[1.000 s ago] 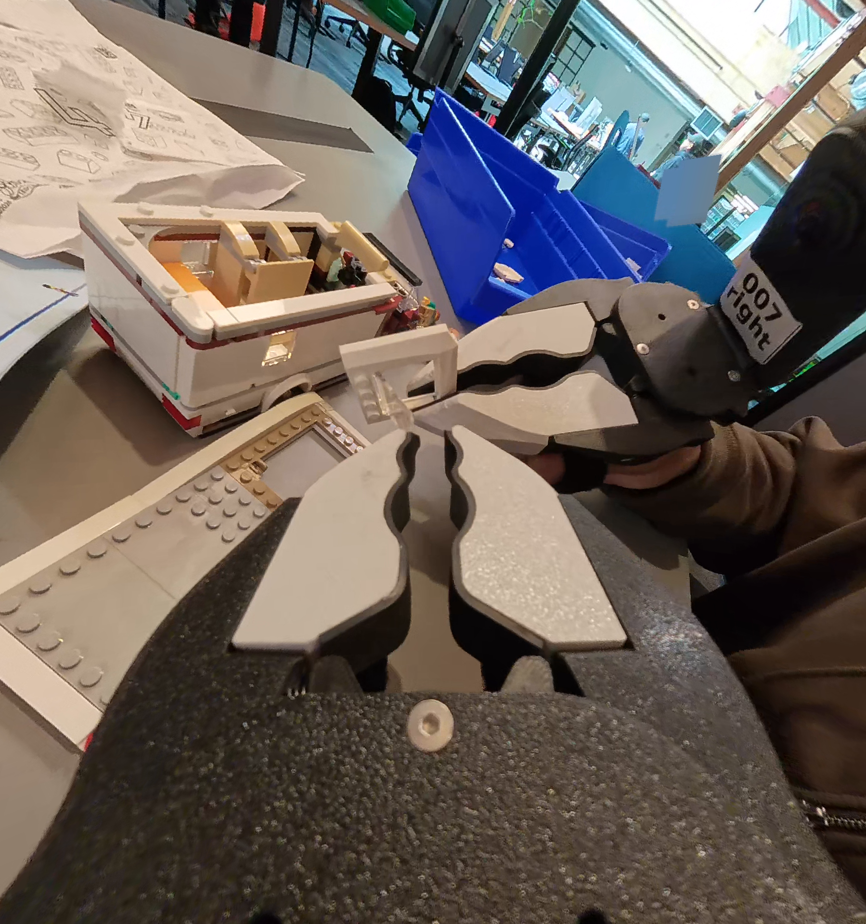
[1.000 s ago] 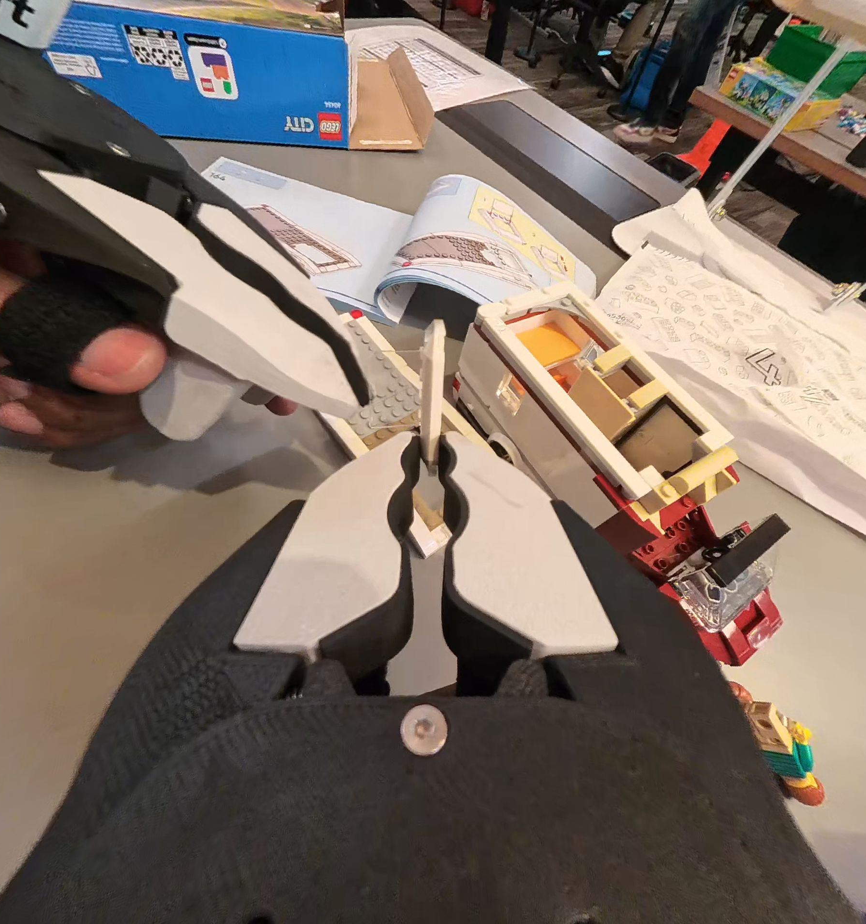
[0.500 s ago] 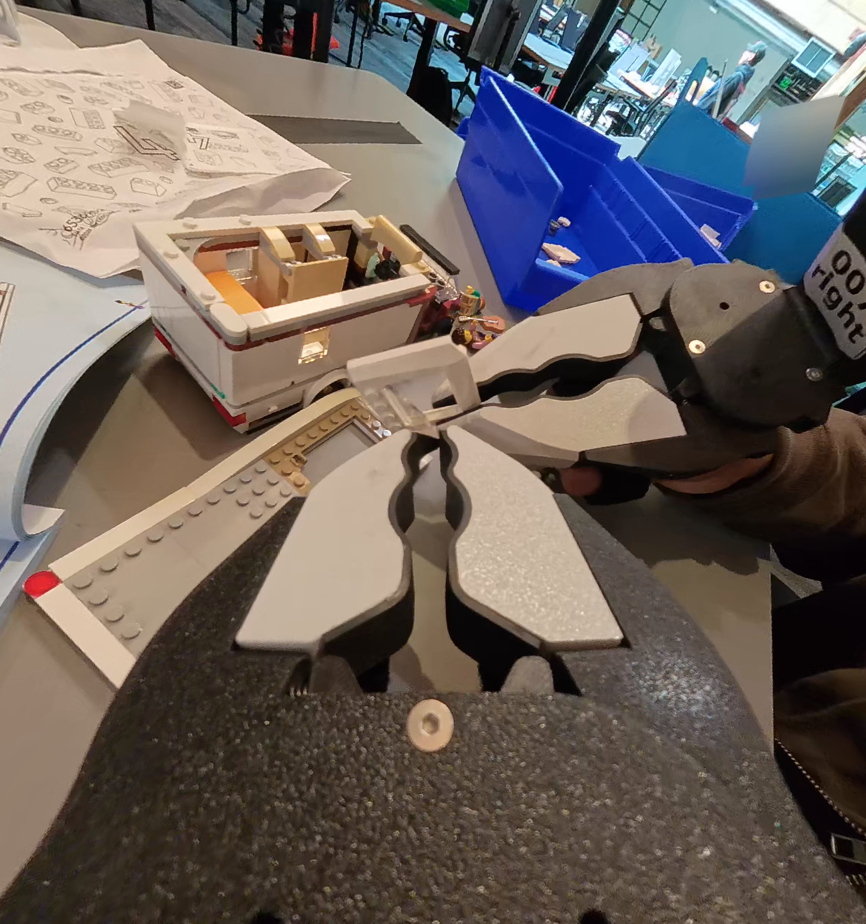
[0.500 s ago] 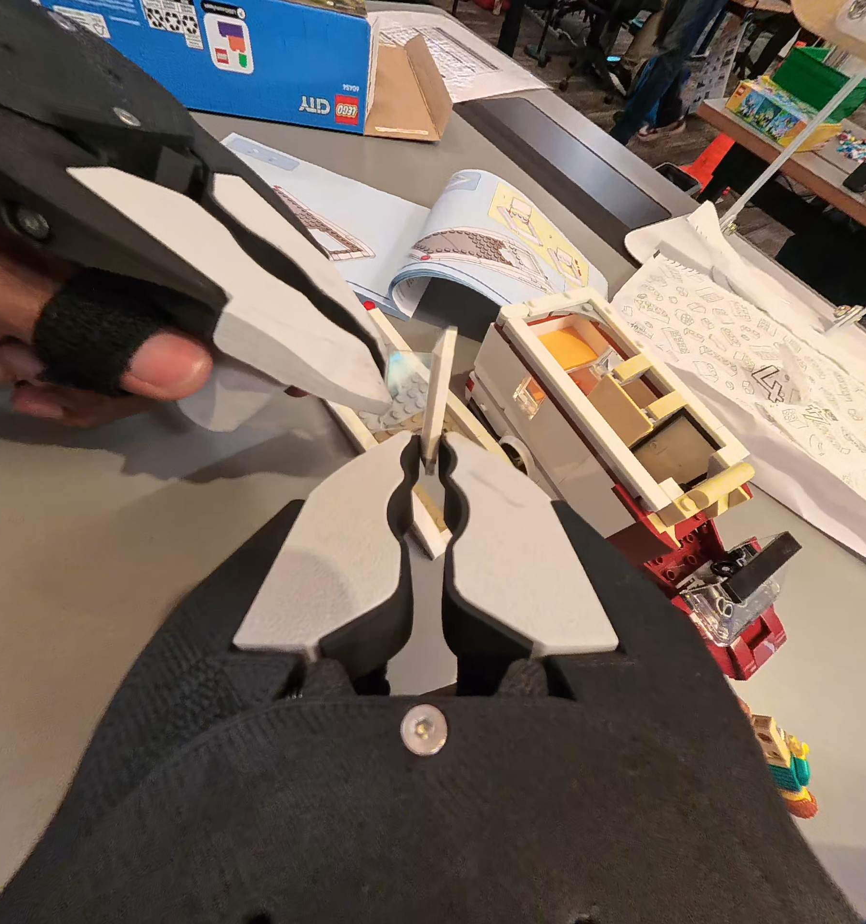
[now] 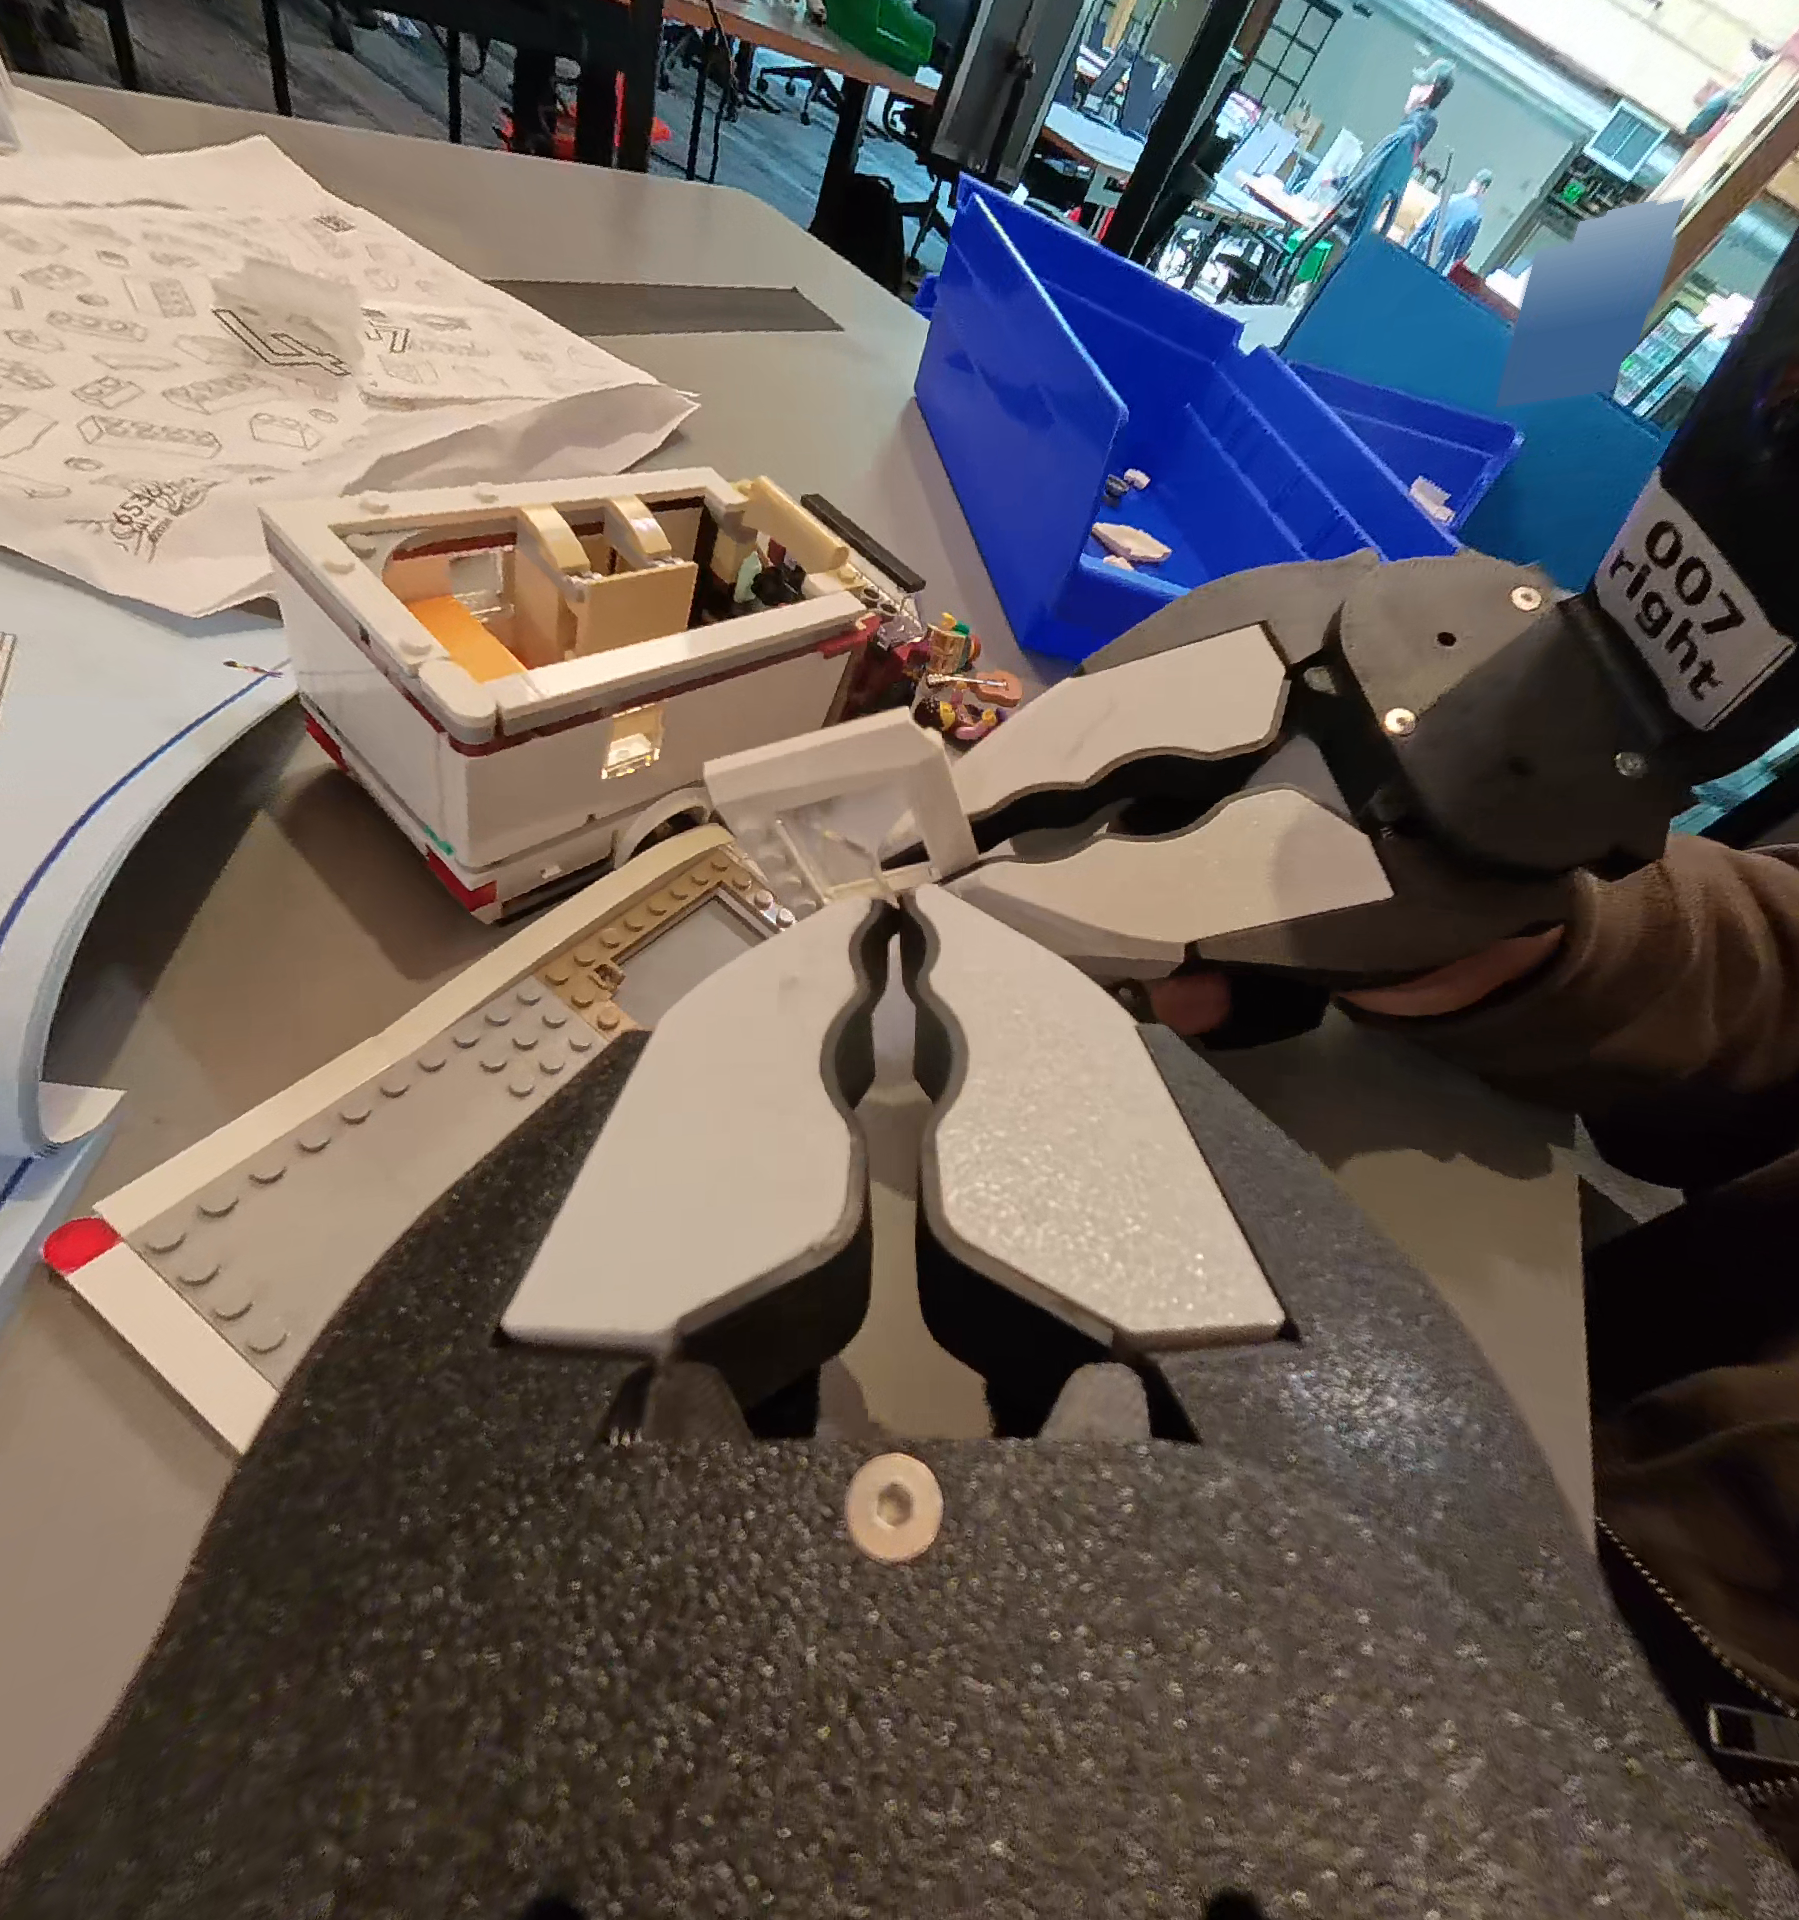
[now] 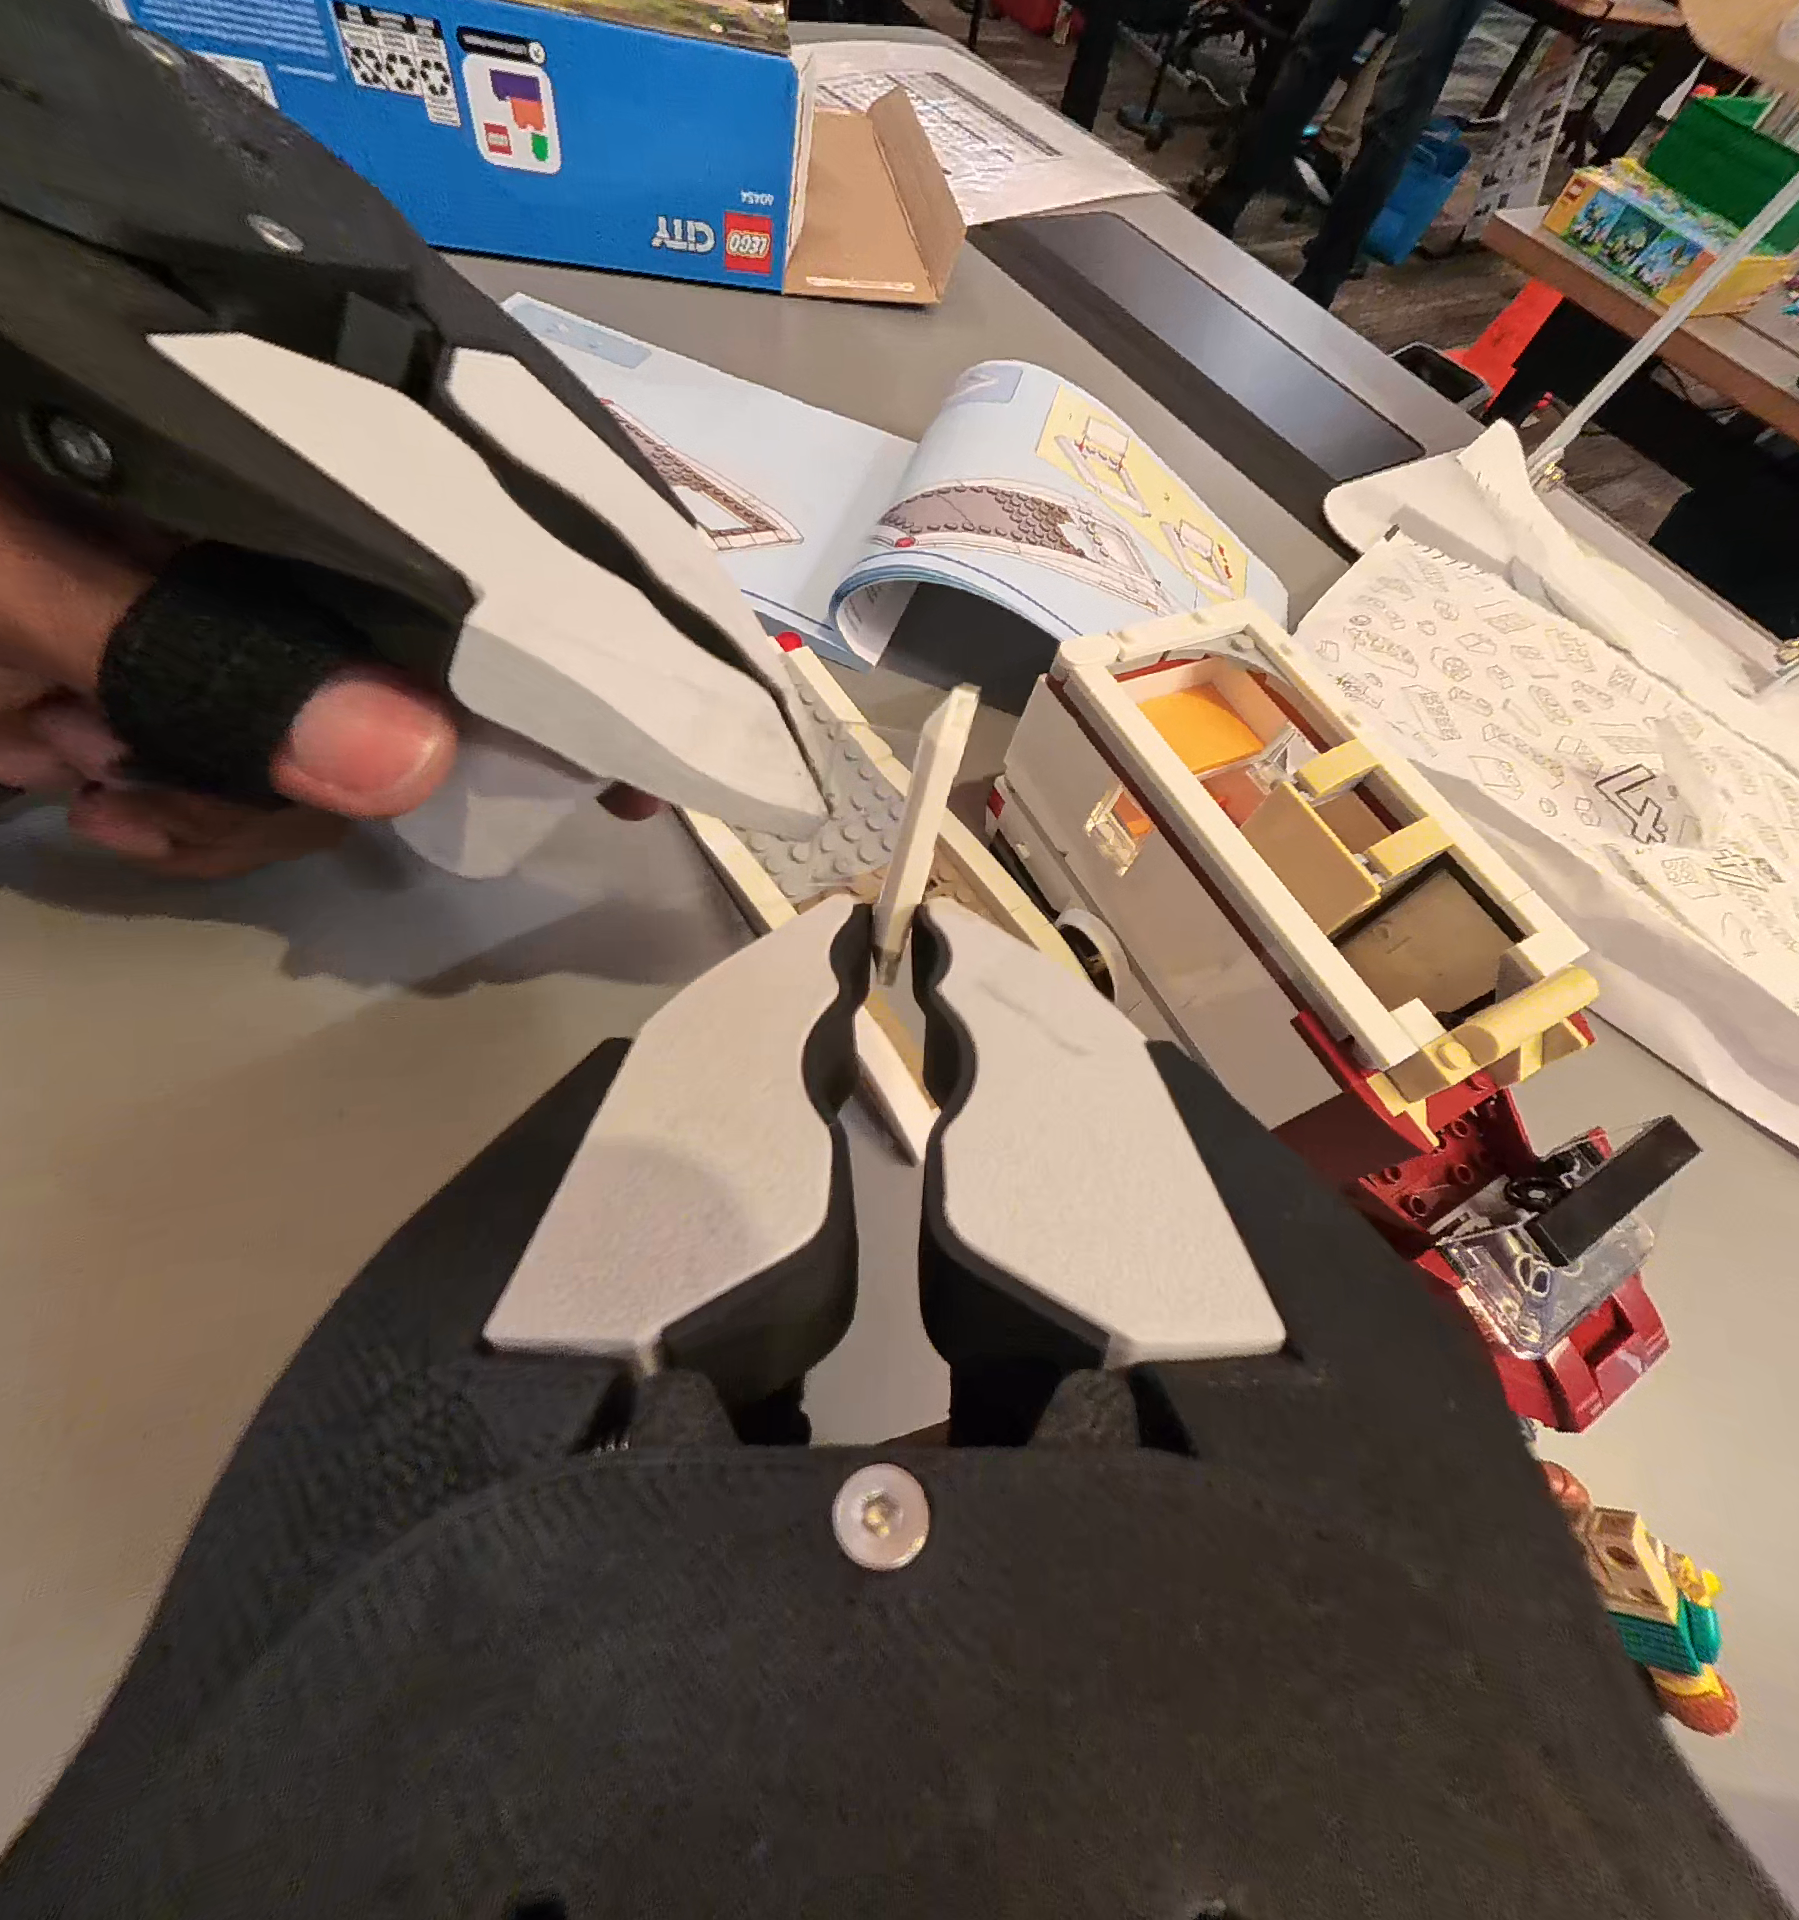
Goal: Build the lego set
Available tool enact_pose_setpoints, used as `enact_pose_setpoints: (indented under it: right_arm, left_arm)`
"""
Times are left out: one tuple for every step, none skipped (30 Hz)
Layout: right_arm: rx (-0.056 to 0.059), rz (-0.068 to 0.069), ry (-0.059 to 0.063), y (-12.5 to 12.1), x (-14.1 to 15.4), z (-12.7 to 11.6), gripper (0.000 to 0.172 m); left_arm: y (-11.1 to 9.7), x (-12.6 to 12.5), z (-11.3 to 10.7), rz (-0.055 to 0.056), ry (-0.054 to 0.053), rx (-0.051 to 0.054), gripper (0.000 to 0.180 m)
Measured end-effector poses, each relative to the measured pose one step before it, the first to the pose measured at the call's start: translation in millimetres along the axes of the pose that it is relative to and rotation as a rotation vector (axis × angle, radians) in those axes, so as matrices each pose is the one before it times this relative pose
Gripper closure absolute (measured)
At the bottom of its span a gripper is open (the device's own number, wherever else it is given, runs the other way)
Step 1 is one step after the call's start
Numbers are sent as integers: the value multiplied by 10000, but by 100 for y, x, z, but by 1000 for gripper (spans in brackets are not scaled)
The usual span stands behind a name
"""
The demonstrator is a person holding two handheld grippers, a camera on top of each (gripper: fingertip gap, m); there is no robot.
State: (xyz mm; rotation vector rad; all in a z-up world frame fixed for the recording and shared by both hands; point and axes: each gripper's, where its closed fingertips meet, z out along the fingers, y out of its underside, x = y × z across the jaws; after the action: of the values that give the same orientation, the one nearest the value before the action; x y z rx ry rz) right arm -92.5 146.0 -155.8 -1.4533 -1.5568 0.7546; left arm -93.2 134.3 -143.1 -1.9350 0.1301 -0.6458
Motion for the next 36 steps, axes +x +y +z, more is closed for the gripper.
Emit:
enact_pose_setpoints:
  right_arm:
    - [10, 24, -37, -10, -45, 9, 165]
    - [-3, 2, -11, 16, -29, 14, 164]
    - [-13, -16, 11, 24, 11, 16, 164]
    - [-7, -11, 8, 11, -3, 6, 164]
    - [4, 3, 8, -2, 30, -17, 164]
    - [20, 9, 10, -34, 43, -22, 164]
    - [39, 24, 3, -64, 39, -57, 164]
    - [44, 31, -8, -80, 32, -56, 164]
    - [33, 17, -4, -76, 5, -38, 164]
    - [9, -5, 20, -30, 23, -4, 164]
    - [-14, -24, 31, 30, 12, 16, 164]
    - [-34, -33, -4, 62, -44, 50, 164]
    - [-36, -20, -48, 81, -124, 56, 164]
    - [-33, -16, -43, 69, -140, 65, 164]
    - [-40, -54, 4, 77, -80, 48, 164]
    - [-28, -74, 12, 60, -32, 24, 164]
    - [0, -20, -9, -9, -28, 5, 164]
    - [8, 33, -2, -21, 27, 3, 164]
    - [-6, 24, -2, 11, 32, -12, 164]
    - [32, -3, -96, -27, -120, -26, 164]
    - [78, 6, -151, -125, -278, -41, 165]
    - [24, -20, -42, -85, -182, -1, 165]
    - [-20, -117, 89, -16, -31, 19, 165]
    - [-38, -148, 192, 47, 147, 13, 165]
    - [-32, -81, 121, 54, 138, 4, 165]
    - [-8, 35, 32, 26, 97, -18, 165]
    - [18, 75, 35, 0, 137, -27, 165]
    - [3, 31, 99, 4, 199, -13, 165]
    - [-23, -29, 138, 40, 207, -12, 165]
    - [-16, -62, 127, 35, 163, 3, 165]
    - [2, -58, 85, 12, 87, 4, 165]
    - [3, -44, 41, 1, 21, 1, 165]
    - [8, -42, 18, -12, -19, 11, 165]
    - [5, -40, 29, 1, -9, 13, 165]
    - [-5, -42, 12, 9, -54, 24, 165]
    - [-2, -35, -18, 0, -76, 25, 165]
  left_arm:
    - [-18, -43, -43, -170, 87, 13, 178]
    - [24, -111, -47, -85, -11, -10, 178]
    - [44, -171, -33, 22, -97, -22, 179]
    - [25, -137, -23, 64, -101, -21, 179]
    - [22, -159, -44, 26, -113, -15, 179]
    - [-5, -155, -63, -10, -80, -8, 180]
    - [-30, -175, -68, -37, -65, 15, 180]
    - [-27, -235, -76, -50, -95, 24, 180]
    - [-28, -125, -46, -51, -34, 27, 180]
    - [-71, 68, 0, -67, 63, 52, 180]
    - [-61, 283, 43, -12, 144, 48, 180]
    - [-24, 474, 92, 52, 211, 18, 180]
    - [27, 467, 131, 125, 147, -17, 179]
    - [90, 207, 119, 213, -57, -71, 180]
    - [106, -78, 36, 243, -189, -88, 180]
    - [72, -142, -32, 94, -106, -69, 180]
    - [9, -182, -78, -125, -17, -7, 180]
    - [-18, -229, -84, -182, -4, 12, 180]
    - [-27, -330, -109, -100, -111, 19, 180]
    - [-95, -847, -193, -11, -501, 64, 180]
    - [-79, -569, -172, 104, -289, 25, 180]
    - [-151, -21, -108, -48, 67, 71, 180]
    - [-95, 282, -4, -170, 201, 74, 180]
    - [91, 86, 46, -39, 9, -54, 180]
    - [119, 75, 52, 116, -26, -104, 180]
    - [-40, 25, 1, 79, -56, 21, 180]
    - [-134, 88, -41, 0, 29, 77, 180]
    - [-100, 114, -39, -63, 82, 53, 180]
    - [-54, 106, -19, -75, 76, 18, 178]
    - [5, 19, -4, -61, 16, -11, 176]
    - [37, 34, 14, -30, 22, -26, 172]
    - [44, 59, 33, -32, 31, -34, 168]
    - [73, 64, 47, -37, 27, -54, 165]
    - [104, 83, 82, -28, 39, -60, 163]
    - [106, 82, 69, -16, 32, -50, 162]
    - [82, 67, 61, 10, 26, -41, 162]
